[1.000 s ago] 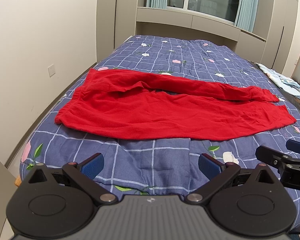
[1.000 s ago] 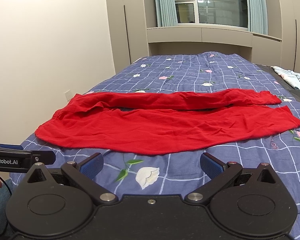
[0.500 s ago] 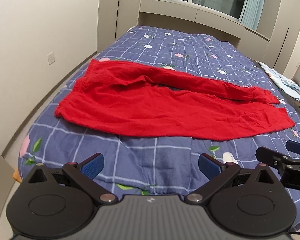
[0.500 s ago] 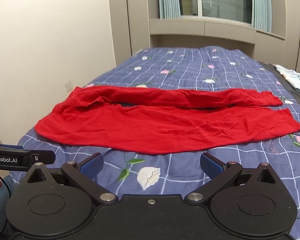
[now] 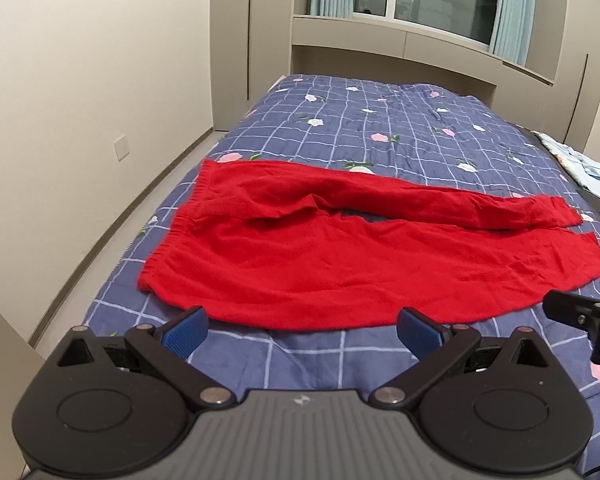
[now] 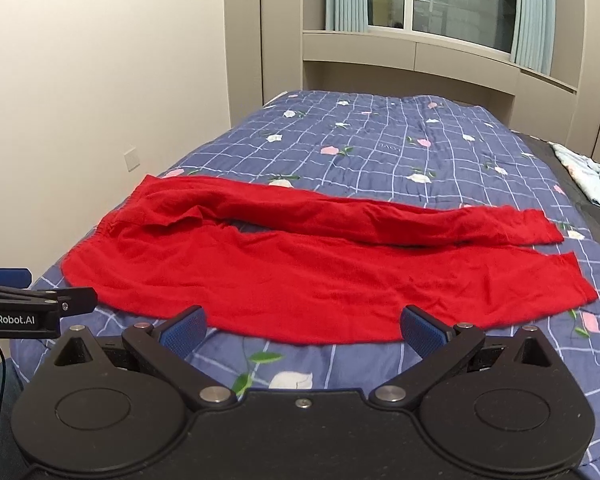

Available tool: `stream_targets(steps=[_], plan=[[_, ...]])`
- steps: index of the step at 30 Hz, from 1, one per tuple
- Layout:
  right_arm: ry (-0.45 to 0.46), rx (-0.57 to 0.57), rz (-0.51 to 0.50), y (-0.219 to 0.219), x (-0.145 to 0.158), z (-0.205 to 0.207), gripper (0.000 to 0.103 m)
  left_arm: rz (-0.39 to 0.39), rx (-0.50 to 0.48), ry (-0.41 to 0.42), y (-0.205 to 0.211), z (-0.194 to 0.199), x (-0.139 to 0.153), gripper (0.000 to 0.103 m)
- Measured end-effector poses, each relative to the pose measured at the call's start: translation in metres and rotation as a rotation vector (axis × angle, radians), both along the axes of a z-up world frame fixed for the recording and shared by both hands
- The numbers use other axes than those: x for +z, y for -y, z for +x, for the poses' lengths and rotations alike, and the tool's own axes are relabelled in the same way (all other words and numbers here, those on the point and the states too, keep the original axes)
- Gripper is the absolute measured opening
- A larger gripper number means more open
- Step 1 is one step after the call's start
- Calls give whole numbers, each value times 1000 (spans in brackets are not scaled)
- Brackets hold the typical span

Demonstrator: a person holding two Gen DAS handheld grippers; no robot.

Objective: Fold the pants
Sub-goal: 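Move both grippers down to the waistband of the red pants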

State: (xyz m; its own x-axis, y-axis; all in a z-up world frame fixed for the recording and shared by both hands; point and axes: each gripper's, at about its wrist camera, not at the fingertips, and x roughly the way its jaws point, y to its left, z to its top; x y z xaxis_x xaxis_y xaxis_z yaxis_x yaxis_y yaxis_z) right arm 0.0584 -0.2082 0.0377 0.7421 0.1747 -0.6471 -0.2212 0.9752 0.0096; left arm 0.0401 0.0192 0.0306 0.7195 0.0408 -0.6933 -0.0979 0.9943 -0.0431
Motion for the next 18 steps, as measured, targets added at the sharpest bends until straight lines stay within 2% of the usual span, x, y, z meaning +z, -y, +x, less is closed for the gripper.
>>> stream_targets(steps=[6,9,12,14,18], plan=[[12,26,41,5,0,17,103,38,-1,-20,-8,26,3,103],[138,73,51,11,-3,21,103,58,18,-34,-17,51,4,103],[248,135,-16,12,-7,34,103,71,29,-44,-32,81,6,103],[238,155,-53,14,-11,53,103,99,25,-44,-40,102,7,103],[168,164,-16,28,-21,95,103,145,17,-44,-54,144,10,103]])
